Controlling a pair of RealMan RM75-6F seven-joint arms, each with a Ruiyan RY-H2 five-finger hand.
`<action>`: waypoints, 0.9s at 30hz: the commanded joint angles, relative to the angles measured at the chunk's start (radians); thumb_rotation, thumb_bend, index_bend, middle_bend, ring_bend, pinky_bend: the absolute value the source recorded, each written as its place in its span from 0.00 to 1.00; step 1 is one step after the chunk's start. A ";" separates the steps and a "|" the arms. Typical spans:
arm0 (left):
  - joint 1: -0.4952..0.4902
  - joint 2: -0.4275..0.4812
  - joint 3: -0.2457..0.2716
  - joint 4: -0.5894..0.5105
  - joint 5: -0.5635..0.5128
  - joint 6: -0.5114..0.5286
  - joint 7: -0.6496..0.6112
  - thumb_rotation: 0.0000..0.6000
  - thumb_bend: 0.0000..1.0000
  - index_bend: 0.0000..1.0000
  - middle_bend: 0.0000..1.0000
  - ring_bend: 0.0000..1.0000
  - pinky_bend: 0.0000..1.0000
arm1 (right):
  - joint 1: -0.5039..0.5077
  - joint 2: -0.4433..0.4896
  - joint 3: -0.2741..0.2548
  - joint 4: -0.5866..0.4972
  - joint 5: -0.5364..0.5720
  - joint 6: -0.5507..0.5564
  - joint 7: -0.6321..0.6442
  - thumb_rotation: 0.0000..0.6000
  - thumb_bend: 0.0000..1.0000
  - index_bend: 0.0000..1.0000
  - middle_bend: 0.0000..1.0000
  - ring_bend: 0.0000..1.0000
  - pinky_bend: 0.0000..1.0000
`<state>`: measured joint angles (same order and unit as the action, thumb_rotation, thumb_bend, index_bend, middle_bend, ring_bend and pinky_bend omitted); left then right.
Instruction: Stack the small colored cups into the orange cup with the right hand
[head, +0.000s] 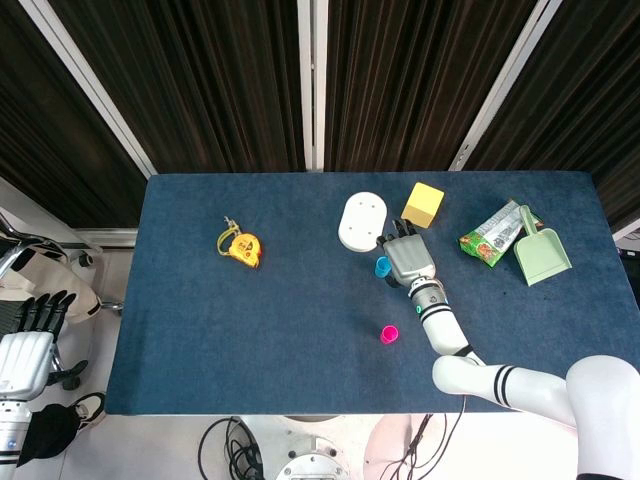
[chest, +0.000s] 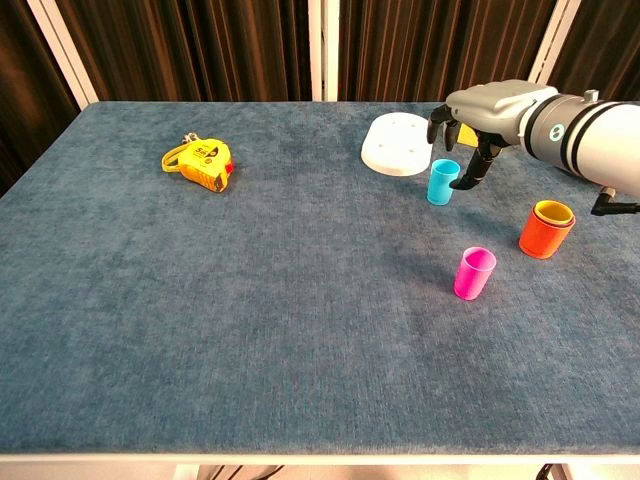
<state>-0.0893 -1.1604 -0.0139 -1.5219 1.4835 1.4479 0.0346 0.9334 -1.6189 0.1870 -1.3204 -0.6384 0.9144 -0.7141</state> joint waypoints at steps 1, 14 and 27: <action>0.001 0.000 0.001 -0.002 0.001 0.001 0.002 1.00 0.08 0.06 0.04 0.00 0.00 | 0.005 -0.009 -0.003 0.008 0.008 0.003 -0.010 1.00 0.20 0.30 0.33 0.04 0.00; 0.003 0.001 0.001 -0.001 -0.004 -0.003 0.004 1.00 0.08 0.06 0.04 0.00 0.00 | 0.015 -0.053 -0.004 0.058 0.008 0.010 -0.011 1.00 0.28 0.43 0.42 0.11 0.00; 0.004 0.011 0.000 -0.016 0.002 0.002 0.010 1.00 0.08 0.06 0.04 0.00 0.00 | -0.027 0.025 -0.002 -0.039 -0.063 0.071 0.024 1.00 0.33 0.52 0.49 0.16 0.00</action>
<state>-0.0852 -1.1502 -0.0137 -1.5374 1.4850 1.4500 0.0441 0.9241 -1.6336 0.1829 -1.3100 -0.6783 0.9622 -0.7044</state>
